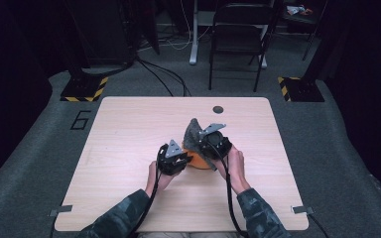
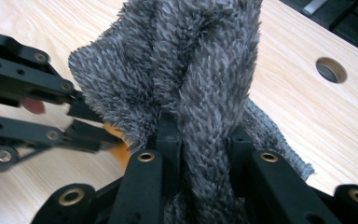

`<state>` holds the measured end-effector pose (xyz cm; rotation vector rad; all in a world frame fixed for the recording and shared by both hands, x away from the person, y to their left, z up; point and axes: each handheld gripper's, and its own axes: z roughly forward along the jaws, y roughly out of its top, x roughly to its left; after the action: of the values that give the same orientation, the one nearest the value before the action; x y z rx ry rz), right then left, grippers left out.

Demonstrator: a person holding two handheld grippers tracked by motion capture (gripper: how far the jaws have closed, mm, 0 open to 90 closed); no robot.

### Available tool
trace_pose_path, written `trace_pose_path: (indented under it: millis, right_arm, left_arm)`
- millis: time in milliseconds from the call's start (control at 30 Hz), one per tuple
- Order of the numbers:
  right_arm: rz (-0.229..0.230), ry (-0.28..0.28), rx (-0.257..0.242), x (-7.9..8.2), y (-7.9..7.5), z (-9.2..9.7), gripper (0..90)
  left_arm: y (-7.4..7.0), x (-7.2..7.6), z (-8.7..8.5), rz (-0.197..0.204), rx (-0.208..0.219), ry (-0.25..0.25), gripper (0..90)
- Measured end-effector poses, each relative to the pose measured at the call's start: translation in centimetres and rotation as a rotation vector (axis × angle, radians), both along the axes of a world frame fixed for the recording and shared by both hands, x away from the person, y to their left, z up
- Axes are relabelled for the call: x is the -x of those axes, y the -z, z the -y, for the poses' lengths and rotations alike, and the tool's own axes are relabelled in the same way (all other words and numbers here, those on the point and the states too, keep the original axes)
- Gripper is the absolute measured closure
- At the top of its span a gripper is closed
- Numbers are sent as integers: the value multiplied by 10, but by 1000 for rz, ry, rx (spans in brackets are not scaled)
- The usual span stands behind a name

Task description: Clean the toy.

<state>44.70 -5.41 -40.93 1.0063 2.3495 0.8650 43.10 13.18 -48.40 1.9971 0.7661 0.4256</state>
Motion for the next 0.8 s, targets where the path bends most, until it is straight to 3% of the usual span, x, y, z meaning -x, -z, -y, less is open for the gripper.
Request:
trace_pose_path:
  millis: [167, 300, 367, 567, 600, 800]
  right_arm:
    - [-52, 9, -55, -4, 5, 13, 725]
    - [-51, 20, -26, -5, 7, 22, 721]
    - [-83, 53, -43, -6, 9, 29, 719]
    - [-158, 83, -83, -18, 22, 49, 719]
    - [-165, 85, -87, -19, 24, 51, 720]
    - [-216, 123, -77, -26, 36, 65, 720]
  left_arm:
    - [2, -1, -2, -8, 4, 12, 778]
    - [2, -3, -2, -2, 5, 28, 770]
    - [3, -3, -2, -1, 15, 36, 764]
    - [3, -4, -6, -14, -4, 43, 758]
    - [4, -4, -4, -11, 8, 35, 758]
    - [3, -5, -3, -11, 6, 45, 760]
